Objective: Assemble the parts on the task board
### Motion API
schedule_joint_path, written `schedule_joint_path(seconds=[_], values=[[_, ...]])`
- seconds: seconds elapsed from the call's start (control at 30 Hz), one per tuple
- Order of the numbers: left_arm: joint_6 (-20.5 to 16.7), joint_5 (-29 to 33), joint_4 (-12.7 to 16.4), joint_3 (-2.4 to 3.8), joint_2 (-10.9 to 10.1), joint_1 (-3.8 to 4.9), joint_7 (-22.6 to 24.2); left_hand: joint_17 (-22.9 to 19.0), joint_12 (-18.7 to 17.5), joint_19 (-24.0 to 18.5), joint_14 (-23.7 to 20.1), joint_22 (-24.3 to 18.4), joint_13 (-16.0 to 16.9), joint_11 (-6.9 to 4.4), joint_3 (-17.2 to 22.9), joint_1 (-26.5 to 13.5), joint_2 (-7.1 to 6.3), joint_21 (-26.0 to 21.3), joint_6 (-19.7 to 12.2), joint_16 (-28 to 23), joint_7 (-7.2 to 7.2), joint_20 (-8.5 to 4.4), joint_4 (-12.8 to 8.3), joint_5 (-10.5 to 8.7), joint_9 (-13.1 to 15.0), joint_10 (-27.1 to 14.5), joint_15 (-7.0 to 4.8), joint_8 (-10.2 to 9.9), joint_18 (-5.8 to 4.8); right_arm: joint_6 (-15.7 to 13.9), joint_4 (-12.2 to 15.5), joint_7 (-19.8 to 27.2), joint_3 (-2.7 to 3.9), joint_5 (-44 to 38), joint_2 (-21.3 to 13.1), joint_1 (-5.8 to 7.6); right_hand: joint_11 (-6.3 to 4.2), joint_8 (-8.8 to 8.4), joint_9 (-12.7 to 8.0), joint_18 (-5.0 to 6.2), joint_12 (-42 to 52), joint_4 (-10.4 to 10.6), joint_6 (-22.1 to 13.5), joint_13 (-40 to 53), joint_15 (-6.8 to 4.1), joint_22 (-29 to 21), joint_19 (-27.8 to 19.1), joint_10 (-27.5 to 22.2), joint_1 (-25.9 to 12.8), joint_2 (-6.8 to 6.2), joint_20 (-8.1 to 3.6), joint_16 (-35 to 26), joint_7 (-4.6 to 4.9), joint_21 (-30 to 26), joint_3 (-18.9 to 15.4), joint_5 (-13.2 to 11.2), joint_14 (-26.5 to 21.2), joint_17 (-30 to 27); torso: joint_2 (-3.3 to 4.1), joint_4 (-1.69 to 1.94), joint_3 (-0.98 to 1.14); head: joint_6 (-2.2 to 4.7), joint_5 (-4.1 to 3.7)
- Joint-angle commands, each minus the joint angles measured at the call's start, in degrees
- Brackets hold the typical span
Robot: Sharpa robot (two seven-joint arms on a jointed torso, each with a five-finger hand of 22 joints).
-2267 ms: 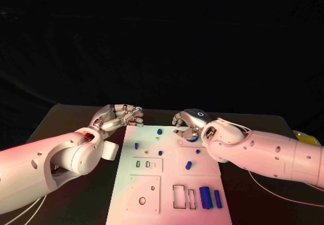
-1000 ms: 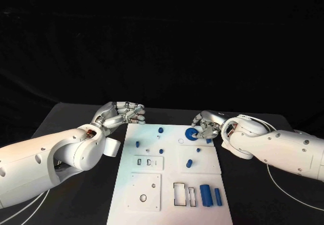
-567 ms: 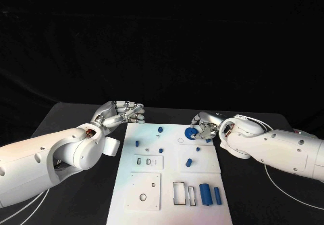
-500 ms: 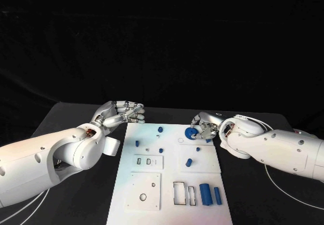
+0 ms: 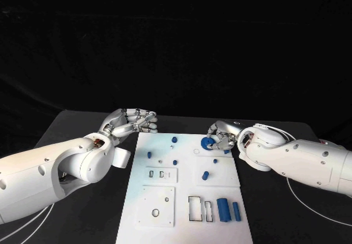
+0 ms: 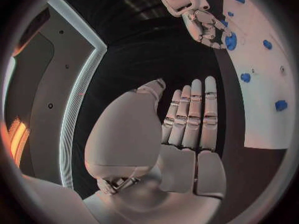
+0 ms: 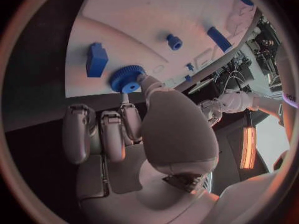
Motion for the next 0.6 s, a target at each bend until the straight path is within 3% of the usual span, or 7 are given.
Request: schedule_joint_path(seconds=[0.03, 0.2, 0.43, 0.6], values=[[0.8, 0.2, 0.1, 0.05, 0.1, 0.07, 0.3, 0.1, -0.4, 0.3, 0.0, 0.1, 0.0, 0.19, 0.3, 0.1, -0.50, 0.2, -0.1, -0.3, 0.14, -0.12, 0.1, -0.33, 0.1, 0.1, 0.22, -0.3, 0.63, 0.9, -0.1, -0.5, -0.21, -1.2, 0.0, -0.37, -0.17, 0.58, 0.1, -0.76, 1.0, 0.0, 1.2, 3.6, 0.36, 4.5, 0.7, 0.9, 0.2, 0.88, -0.05, 0.3, -0.20, 0.5, 0.8, -0.8, 4.9, 9.4, -0.04, -0.05, -0.02, -0.09, 0.08], [0.9, 0.2, 0.0, 0.05, 0.1, 0.07, 0.2, 0.1, -0.4, 0.3, 0.0, 0.1, 0.0, 0.19, 0.3, 0.1, -0.50, 0.2, -0.1, -0.3, 0.14, -0.12, 0.1, -0.33, 0.1, 0.1, 0.22, -0.3, 0.63, -0.7, 0.4, -0.1, -0.22, -1.3, -0.1, -0.43, -1.50, 2.15, 0.9, -0.81, 2.5, -0.2, 5.4, 5.1, -0.71, 5.0, 0.9, 2.0, 1.1, 3.10, -0.90, 0.3, -1.79, 0.7, 4.2, -5.9, 4.9, 9.4, -0.06, -0.09, -0.03, -0.11, 0.11], [0.9, 0.2, 0.0, 0.05, 0.1, 0.07, 0.2, 0.1, -0.4, 0.3, 0.0, 0.1, 0.0, 0.19, 0.3, 0.1, -0.50, 0.2, -0.1, -0.3, 0.14, -0.12, 0.1, -0.33, 0.1, 0.1, 0.22, -0.3, 0.63, -4.8, 2.2, 0.6, -0.20, -2.0, -0.5, -0.45, -1.89, 2.45, 1.3, -0.99, 2.9, -0.8, 6.0, 5.5, -1.08, 5.7, 1.4, 2.4, 1.7, 3.44, -1.27, 0.4, -2.22, 1.2, 5.6, -6.2, 4.9, 9.7, -0.08, -0.01, -0.08, 0.04, 0.08], [0.9, 0.2, 0.0, 0.05, 0.1, 0.07, 0.2, 0.2, -0.5, 0.2, 0.0, 0.1, 0.0, 0.20, 0.5, 0.1, -0.53, 0.3, -0.2, -0.4, 0.17, -0.13, 0.1, -0.34, 0.1, 0.1, 0.21, -0.4, 0.63, -8.1, 5.5, -1.1, -0.13, -6.5, -0.7, -0.22, -1.96, 2.45, 1.4, -1.11, 3.1, -1.1, 6.2, 5.7, -1.20, 6.1, 1.7, 2.6, 1.3, 2.58, -1.44, 0.5, -2.25, 1.6, 5.9, -5.9, 5.0, 10.0, -0.09, -0.07, -0.04, 0.16, 0.24]])
